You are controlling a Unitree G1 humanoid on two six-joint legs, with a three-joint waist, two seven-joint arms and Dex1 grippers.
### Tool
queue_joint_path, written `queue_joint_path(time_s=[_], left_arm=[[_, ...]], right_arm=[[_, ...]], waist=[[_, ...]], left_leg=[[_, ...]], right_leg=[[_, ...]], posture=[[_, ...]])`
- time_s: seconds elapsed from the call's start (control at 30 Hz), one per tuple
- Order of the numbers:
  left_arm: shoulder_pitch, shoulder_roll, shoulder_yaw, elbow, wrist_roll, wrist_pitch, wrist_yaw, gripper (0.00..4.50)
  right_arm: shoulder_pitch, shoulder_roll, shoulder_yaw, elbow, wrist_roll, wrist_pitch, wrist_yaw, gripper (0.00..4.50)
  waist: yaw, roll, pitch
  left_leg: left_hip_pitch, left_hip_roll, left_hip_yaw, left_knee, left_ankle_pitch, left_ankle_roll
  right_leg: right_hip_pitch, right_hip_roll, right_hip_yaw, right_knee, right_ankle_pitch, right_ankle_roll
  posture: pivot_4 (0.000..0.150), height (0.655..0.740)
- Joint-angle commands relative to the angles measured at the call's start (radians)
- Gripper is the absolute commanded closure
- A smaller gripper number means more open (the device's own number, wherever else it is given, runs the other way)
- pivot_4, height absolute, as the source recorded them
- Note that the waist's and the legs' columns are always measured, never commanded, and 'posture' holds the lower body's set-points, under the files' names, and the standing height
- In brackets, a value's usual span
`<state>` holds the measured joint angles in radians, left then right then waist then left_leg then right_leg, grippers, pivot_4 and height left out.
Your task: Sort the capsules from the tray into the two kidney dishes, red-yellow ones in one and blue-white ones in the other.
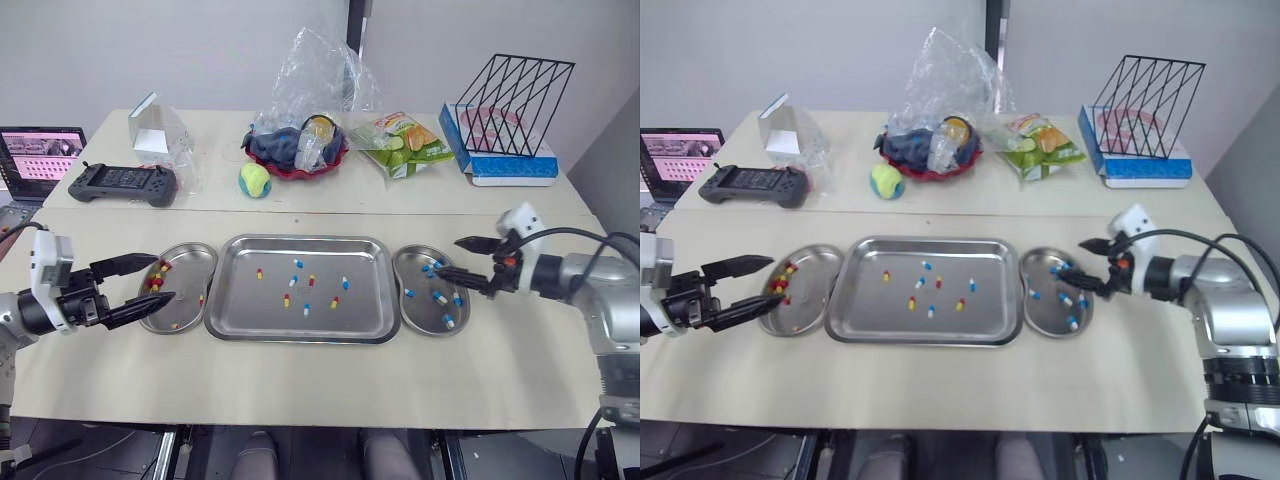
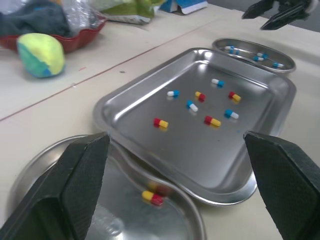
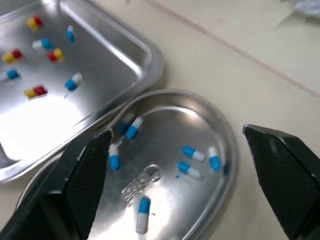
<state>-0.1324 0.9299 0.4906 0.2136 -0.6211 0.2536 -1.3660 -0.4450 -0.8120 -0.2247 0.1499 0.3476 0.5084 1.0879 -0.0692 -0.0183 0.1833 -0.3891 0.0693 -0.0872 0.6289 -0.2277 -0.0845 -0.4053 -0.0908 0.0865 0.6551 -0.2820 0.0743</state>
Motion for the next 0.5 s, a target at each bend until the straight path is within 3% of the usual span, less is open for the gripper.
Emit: queue_joint_path(time_s=[0.03, 0.3, 0.43, 0.5], left_arm=[[0.038, 0.042, 0.086, 0.066, 0.032, -0.048, 0.024, 0.0], [0.102, 0.055, 0.161, 0.17, 0.056, -0.073, 0.064, 0.0], [0.097, 0.034, 0.17, 0.174, 0.078, -0.116, 0.126, 0.0], [0.079, 0.032, 0.166, 0.162, 0.051, -0.044, 0.169, 0.0]], right_arm=[[0.03, -0.039, -0.096, 0.072, 0.045, -0.071, 0.036, 0.01], [0.071, -0.051, -0.144, 0.338, 0.025, -0.281, 0.049, 0.01], [0.073, -0.043, -0.143, 0.387, 0.027, -0.333, 0.035, 0.01], [0.071, -0.036, -0.142, 0.395, 0.031, -0.349, 0.024, 0.01]], waist=[[0.0, 0.0, 0.0], [-0.001, 0.0, 0.0], [-0.001, 0.0, 0.0], [0.0, 0.0, 0.0]], left_leg=[[0.0, 0.0, 0.0, 0.0, 0.0, 0.0], [0.002, 0.0, 0.001, 0.0, 0.0, 0.0], [0.002, 0.0, 0.001, 0.0, 0.0, 0.0], [0.002, 0.0, 0.001, 0.0, 0.0, 0.0]], right_leg=[[0.0, 0.0, 0.0, 0.0, 0.0, 0.0], [0.001, 0.0, 0.001, 0.001, 0.0, 0.0], [0.001, 0.0, 0.001, 0.001, 0.0, 0.0], [0.001, 0.0, 0.001, 0.001, 0.0, 0.0]], posture=[[0.15, 0.738], [0.15, 0.738], [0.15, 0.738], [0.15, 0.738]])
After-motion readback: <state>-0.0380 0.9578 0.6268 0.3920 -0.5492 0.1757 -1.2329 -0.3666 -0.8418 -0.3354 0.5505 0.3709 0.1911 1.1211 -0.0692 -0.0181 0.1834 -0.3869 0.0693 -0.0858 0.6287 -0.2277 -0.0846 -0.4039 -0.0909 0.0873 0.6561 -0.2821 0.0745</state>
